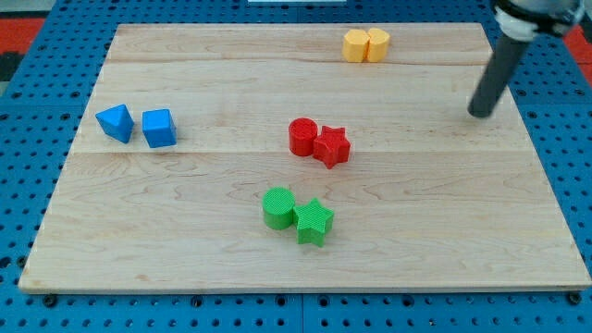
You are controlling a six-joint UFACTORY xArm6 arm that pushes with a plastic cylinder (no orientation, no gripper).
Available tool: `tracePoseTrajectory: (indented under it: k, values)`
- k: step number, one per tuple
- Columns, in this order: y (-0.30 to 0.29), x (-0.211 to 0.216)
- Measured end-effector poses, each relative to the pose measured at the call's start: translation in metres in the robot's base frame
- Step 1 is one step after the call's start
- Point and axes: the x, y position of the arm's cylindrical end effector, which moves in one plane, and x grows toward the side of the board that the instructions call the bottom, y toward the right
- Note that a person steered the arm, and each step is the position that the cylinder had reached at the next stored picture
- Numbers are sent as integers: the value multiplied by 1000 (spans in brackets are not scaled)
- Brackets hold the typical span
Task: Push the yellow hexagon towards the top left corner
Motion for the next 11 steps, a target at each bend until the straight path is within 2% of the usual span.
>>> tracePoseTrajectory:
  k: [2,3,7,8,9,10,11]
  values:
    - [-37,-116]
    - [-82,-116]
    - [-360,-116]
    - [-368,-116]
    - [-404,-112]
    - [-393,-104]
    - [-294,-104]
